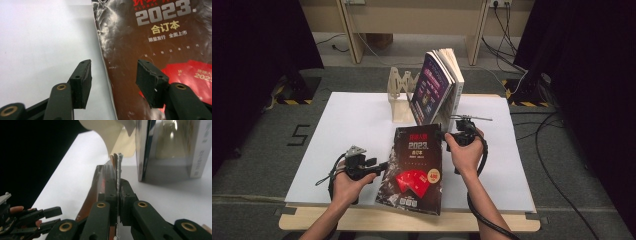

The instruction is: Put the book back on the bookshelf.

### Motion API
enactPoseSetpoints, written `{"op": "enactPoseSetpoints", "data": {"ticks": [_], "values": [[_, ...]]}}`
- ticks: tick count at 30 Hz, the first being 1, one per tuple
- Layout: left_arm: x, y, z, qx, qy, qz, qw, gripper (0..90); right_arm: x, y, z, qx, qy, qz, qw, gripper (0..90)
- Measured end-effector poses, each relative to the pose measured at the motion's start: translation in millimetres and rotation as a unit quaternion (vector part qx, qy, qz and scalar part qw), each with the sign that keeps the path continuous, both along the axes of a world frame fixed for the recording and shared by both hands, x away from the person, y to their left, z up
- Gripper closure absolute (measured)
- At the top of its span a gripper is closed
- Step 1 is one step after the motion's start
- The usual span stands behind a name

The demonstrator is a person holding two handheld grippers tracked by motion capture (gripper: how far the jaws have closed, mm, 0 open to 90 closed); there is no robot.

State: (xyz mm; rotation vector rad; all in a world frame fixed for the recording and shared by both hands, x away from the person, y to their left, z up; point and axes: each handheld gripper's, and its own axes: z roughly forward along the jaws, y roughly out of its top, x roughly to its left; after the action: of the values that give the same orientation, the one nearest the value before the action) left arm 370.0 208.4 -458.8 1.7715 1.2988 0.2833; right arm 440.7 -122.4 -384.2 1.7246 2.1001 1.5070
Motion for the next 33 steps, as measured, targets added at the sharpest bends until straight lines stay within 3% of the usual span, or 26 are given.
{"op": "enactPoseSetpoints", "data": {"ticks": [12,20,33], "values": [[3.9,-11.4,13.7,0.001,-0.017,-0.020,0.9997,43.8,-1.1,7.0,18.0,0.008,-0.047,-0.023,0.9986,87.6],[7.5,-18.3,21.1,-0.005,-0.023,-0.026,0.9994,43.3,1.3,13.9,32.9,0.008,-0.083,-0.034,0.9959,87.6],[14.2,-29.8,31.7,-0.004,-0.033,-0.039,0.9987,42.8,7.1,18.3,44.8,0.014,-0.104,-0.048,0.9933,87.6]]}}
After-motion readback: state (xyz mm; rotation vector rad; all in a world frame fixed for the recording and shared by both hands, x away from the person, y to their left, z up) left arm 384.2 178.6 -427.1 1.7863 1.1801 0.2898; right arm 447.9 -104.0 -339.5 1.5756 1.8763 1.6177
